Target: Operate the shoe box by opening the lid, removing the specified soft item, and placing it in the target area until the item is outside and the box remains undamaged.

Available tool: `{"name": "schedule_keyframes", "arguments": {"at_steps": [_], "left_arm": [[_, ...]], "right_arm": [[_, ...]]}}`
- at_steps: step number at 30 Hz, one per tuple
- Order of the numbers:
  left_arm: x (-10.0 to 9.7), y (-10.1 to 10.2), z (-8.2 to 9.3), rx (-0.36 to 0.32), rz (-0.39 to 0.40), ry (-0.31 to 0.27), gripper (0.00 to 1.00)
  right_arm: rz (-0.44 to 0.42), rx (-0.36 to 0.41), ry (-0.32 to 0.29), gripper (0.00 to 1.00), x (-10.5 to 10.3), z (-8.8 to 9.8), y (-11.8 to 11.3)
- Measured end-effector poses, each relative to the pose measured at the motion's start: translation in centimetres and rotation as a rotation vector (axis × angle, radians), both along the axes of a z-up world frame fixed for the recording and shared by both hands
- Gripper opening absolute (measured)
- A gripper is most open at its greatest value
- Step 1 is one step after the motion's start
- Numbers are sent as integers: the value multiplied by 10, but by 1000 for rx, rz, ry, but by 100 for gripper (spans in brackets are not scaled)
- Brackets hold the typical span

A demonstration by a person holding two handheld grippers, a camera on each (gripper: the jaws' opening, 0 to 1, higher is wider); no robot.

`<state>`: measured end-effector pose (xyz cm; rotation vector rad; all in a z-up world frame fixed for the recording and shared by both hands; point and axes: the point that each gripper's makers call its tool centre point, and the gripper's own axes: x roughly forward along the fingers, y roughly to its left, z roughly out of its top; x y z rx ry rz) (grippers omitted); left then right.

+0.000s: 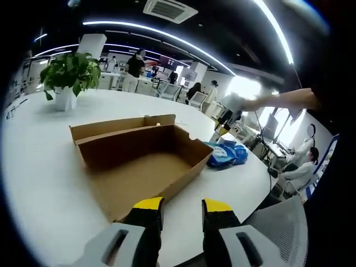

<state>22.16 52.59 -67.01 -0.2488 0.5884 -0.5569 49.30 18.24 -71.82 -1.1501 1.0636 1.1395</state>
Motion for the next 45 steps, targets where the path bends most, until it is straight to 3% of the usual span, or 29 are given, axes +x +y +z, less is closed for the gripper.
{"name": "schedule_keyframes", "arguments": {"at_steps": [45], "left_arm": [[0,-2,0,-2,-4,2,27]], "right_arm": [[-14,19,-49,27,9,10,-9]]}}
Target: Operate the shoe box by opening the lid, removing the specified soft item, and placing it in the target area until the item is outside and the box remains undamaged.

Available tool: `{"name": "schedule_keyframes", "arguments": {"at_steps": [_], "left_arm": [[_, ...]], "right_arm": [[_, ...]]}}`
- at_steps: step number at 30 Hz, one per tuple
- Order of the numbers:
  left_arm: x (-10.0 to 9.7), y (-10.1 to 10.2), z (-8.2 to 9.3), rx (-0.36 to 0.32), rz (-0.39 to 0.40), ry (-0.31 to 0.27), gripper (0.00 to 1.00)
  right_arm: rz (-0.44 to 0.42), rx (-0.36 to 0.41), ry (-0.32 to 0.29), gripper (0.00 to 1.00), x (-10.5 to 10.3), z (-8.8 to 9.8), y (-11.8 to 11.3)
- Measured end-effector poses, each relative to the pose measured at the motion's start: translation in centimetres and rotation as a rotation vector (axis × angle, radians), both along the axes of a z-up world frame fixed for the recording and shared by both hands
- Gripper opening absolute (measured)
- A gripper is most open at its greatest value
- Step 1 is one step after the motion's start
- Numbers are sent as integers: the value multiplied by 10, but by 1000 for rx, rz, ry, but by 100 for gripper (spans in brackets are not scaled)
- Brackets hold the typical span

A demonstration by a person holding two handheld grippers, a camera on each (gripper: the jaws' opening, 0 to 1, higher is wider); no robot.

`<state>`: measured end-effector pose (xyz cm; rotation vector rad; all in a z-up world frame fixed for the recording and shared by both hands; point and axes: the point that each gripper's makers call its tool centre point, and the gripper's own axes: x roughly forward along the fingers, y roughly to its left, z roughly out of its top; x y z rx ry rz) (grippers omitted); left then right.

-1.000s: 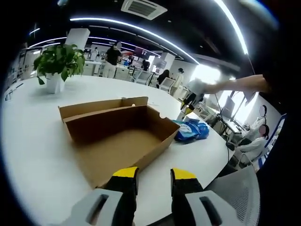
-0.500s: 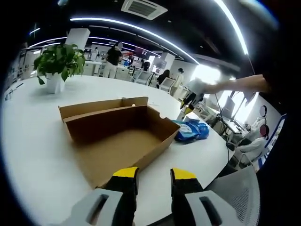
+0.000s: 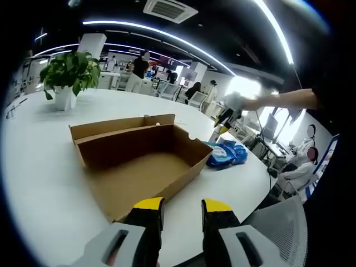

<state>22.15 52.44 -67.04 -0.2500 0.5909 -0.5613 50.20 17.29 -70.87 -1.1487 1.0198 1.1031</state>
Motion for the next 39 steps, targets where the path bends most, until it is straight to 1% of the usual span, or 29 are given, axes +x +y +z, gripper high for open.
{"name": "schedule_keyframes", "arguments": {"at_steps": [5,12,16,21,25,26,29,30,32,37,39], "left_arm": [[0,0,0,1,-1,0,27],[0,-1,0,3,-5,-4,27],[0,0,1,0,-3,-10,27],[-1,-2,2,0,-11,-15,27],[-2,-3,2,3,-19,-21,27],[-2,-3,3,2,-19,-22,27],[-2,-3,3,3,-18,-27,27],[-2,-3,4,4,-18,-29,27],[-2,-3,4,4,-18,-31,27],[-2,-3,4,6,-18,-34,27],[-2,-3,5,5,-18,-33,27]], "right_arm": [[-12,1,-13,26,0,5,-7],[-44,18,-48,26,0,21,-15],[-85,41,-66,25,-5,30,-25],[-157,92,-85,25,-14,41,-36],[-230,156,-95,25,-20,47,-45],[-255,182,-93,25,-25,50,-46],[-315,239,-95,25,-32,54,-49],[-341,261,-89,25,-34,54,-49],[-402,330,-74,25,-42,56,-45],[-494,433,-58,24,-57,57,-41],[-535,498,-50,24,-65,60,-34]]}}
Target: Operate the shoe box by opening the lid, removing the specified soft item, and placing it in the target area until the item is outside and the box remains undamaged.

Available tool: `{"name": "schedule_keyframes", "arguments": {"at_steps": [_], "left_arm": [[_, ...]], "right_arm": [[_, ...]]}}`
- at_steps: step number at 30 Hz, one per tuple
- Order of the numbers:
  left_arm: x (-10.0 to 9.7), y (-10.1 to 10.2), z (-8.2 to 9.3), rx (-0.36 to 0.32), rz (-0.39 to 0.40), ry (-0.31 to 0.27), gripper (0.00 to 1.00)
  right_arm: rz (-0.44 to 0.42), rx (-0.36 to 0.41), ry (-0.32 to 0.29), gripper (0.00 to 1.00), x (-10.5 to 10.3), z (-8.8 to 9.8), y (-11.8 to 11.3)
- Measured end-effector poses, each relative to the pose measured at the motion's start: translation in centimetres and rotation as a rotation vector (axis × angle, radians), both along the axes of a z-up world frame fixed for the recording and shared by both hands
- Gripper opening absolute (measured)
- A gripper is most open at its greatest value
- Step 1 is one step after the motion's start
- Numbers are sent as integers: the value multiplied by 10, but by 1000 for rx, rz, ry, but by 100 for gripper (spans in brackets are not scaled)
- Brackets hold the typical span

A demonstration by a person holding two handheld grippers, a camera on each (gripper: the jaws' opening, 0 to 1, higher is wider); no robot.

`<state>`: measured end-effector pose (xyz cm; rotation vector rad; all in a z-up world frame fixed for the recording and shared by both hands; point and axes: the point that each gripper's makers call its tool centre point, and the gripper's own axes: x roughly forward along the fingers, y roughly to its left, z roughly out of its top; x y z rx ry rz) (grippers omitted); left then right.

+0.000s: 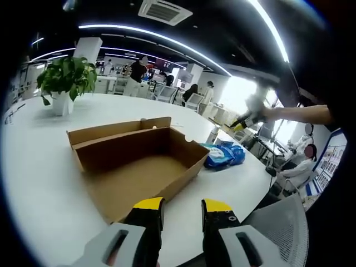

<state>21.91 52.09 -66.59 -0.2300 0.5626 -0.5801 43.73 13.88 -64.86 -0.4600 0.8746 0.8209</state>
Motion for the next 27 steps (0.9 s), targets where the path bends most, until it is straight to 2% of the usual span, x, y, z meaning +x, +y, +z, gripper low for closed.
{"name": "schedule_keyframes", "arguments": {"at_steps": [5,8,13,16,27], "left_arm": [[-1,-1,0,2,-3,3,27],[-1,-1,0,3,-2,3,27],[0,0,-1,3,3,5,27],[0,1,-1,3,5,6,27],[2,4,0,-2,27,2,27]], "right_arm": [[-45,110,5,25,-13,1,18],[-48,146,8,26,-15,-2,30],[-33,211,14,26,-26,-1,61],[-14,275,24,26,-33,5,87],[69,327,25,27,-41,9,142]]}}
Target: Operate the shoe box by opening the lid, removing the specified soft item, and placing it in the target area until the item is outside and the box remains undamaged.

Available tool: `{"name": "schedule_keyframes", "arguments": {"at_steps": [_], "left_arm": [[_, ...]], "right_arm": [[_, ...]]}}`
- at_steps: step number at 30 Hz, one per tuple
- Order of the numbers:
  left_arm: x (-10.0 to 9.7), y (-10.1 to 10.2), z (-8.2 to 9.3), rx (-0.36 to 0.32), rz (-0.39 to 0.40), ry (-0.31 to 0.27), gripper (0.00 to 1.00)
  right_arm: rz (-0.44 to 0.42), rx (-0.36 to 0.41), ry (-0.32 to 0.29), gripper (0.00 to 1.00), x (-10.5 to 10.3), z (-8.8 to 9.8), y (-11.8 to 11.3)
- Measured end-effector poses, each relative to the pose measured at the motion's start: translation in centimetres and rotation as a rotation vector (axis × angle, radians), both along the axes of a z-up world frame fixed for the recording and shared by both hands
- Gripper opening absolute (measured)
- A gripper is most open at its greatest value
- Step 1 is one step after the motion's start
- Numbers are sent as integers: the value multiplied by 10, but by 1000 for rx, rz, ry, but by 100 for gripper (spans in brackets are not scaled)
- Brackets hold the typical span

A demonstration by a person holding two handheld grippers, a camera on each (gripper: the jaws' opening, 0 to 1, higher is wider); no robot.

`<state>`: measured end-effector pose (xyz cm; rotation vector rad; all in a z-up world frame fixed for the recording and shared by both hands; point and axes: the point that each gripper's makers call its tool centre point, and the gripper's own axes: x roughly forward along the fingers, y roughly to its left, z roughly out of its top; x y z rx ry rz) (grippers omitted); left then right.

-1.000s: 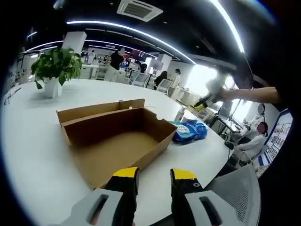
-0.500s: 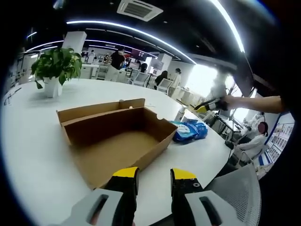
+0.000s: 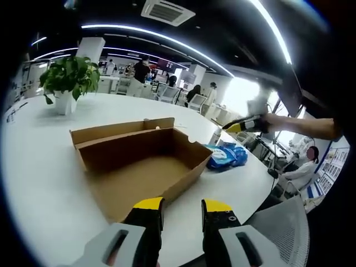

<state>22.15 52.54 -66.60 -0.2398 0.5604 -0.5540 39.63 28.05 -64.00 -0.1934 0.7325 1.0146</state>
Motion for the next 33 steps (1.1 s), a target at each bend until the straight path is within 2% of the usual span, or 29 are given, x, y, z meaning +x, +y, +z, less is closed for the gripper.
{"name": "schedule_keyframes", "arguments": {"at_steps": [7,14,18,23,26,28,32,33], "left_arm": [[3,5,1,-9,26,-2,27],[8,11,2,-42,65,7,27],[13,18,8,-81,109,-1,27],[26,37,23,-100,206,-36,27],[39,60,32,-85,316,-62,28],[42,64,32,-67,317,-63,29],[49,80,27,-41,408,-53,30],[48,87,21,-10,443,-37,30]], "right_arm": [[42,10,5,26,-6,-4,20],[54,14,7,26,-7,-6,24],[54,20,6,26,-8,-5,25],[50,24,5,26,-9,-6,22],[47,24,5,25,-11,-6,20],[41,26,6,24,-12,-7,18],[30,30,11,25,-14,-8,14],[26,30,10,25,-15,-8,12]]}}
